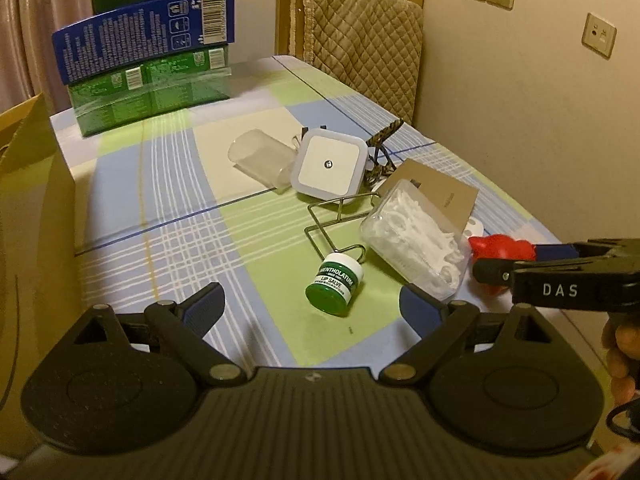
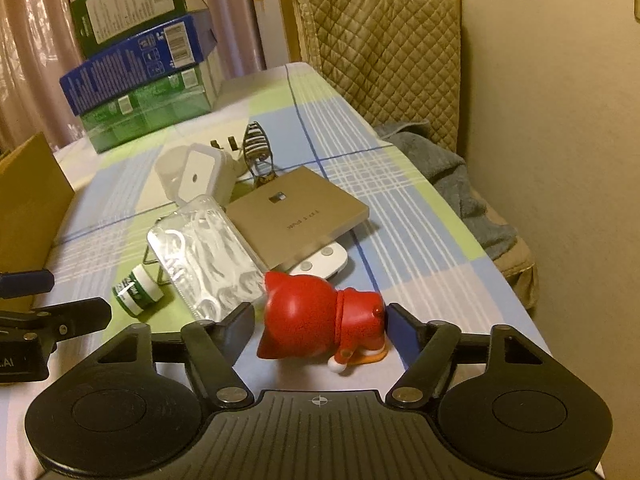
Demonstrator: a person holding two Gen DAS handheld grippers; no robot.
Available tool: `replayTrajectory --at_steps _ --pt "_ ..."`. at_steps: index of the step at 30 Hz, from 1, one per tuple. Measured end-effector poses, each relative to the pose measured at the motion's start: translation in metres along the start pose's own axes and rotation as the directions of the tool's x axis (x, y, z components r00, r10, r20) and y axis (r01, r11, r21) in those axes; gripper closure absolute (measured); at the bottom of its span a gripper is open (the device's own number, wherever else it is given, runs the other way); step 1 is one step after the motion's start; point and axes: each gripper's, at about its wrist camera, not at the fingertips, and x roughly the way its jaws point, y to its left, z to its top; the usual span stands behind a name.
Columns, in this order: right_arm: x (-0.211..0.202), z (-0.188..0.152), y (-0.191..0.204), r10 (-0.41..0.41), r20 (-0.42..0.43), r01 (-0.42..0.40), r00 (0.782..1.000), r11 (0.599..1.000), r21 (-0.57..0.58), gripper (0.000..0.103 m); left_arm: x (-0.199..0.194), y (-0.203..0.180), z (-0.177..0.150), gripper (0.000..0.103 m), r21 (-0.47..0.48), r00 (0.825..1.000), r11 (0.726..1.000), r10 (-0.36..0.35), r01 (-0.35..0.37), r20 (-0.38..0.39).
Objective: Organize rigid objects
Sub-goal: 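Grasp the red figure with the right tool while the left tool grasps the lip salve jar, then carry both items to the cardboard box and open both tools to drop them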
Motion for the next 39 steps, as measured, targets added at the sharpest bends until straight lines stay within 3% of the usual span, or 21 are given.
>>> replayTrajectory --at_steps 5,9,15,16,22,30,39 --pt "0.001 0.0 0.0 -0.002 0.002 0.002 1.0 1.0 -0.015 0.04 0.013 0.003 0.002 0.012 0.02 1.0 1.0 -0.018 0.018 0.006" --pt "-0.001 -0.001 -0.001 0.007 -0.001 -0.007 1.0 1.0 -0.004 0.04 0.024 0.002 0.005 0.019 0.048 0.999 0.998 -0.049 0.048 0.015" --pt "-0.007 -0.003 -0.003 0.006 -0.007 -0.006 1.0 1.0 0.003 0.04 0.04 -0.005 0.008 0.044 0.137 0.998 0.988 -0.068 0.07 -0.016" --pt "-0.009 -0.003 -0.003 0.005 -0.004 -0.005 1.0 1.0 0.007 0.04 0.042 -0.006 0.008 0.054 0.14 0.997 0.987 -0.076 0.078 -0.025" --pt "-0.014 0.0 -0.003 0.001 0.003 -0.001 1.0 1.0 0.004 0.04 0.048 -0.01 0.004 0.079 0.148 0.995 0.985 -0.082 0.09 -0.059" --pt "-0.028 0.002 -0.004 -0.001 0.019 0.001 1.0 1.0 -0.009 0.04 0.027 -0.009 0.002 0.079 0.076 0.995 0.994 -0.075 0.08 -0.062" --pt "-0.076 0.025 0.018 0.063 0.105 -0.057 0.992 0.997 -0.061 0.04 -0.043 -0.005 0.017 0.079 0.019 0.998 0.998 -0.054 0.053 0.034"
